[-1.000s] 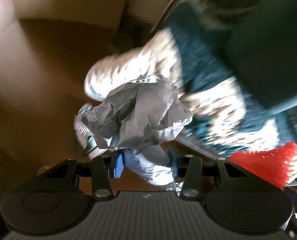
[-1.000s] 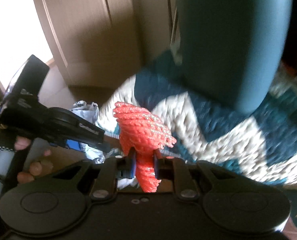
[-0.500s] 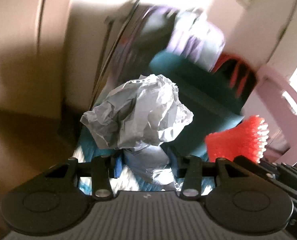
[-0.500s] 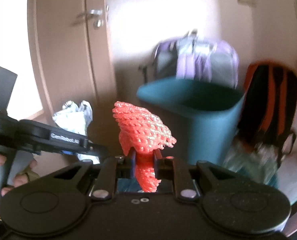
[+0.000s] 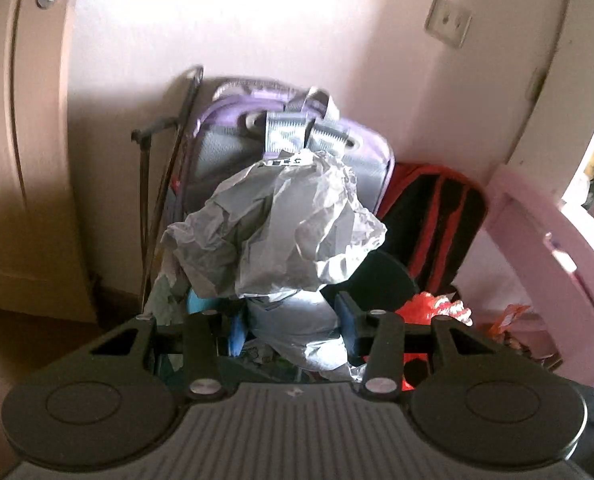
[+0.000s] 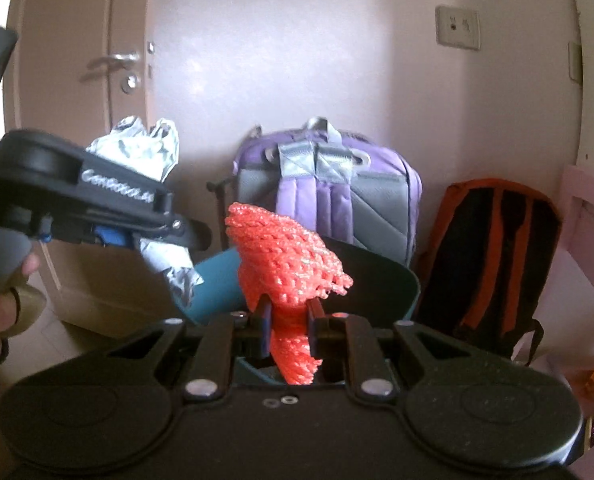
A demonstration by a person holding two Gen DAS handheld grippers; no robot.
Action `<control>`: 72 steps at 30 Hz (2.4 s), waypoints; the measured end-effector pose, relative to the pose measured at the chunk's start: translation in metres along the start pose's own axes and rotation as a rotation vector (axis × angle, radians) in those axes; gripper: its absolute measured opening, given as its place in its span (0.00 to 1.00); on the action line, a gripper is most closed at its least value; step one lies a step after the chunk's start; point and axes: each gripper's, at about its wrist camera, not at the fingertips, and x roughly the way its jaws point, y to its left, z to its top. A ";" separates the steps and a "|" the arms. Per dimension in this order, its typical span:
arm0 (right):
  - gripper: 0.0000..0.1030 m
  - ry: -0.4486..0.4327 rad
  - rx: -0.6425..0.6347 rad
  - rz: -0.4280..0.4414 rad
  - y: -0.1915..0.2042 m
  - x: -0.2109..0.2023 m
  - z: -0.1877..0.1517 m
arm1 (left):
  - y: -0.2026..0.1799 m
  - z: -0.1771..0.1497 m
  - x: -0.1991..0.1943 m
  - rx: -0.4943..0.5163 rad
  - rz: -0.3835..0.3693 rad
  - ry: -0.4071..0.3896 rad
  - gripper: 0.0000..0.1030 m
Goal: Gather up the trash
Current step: 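Open both tools over the teal wastebasket to drop the grey bag and orange net, then move both tools down to the trash beside the quilt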
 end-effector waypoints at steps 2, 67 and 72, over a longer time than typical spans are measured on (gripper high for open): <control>0.15 0.025 -0.009 -0.007 -0.002 0.007 -0.003 | 0.000 -0.002 0.016 0.005 0.022 0.032 0.43; 0.62 0.268 -0.079 0.346 0.115 0.031 -0.121 | 0.208 -0.162 -0.014 0.016 0.039 0.198 1.00; 0.62 0.401 -0.077 0.386 0.141 0.079 -0.167 | 0.265 -0.202 0.021 0.070 0.116 0.263 1.00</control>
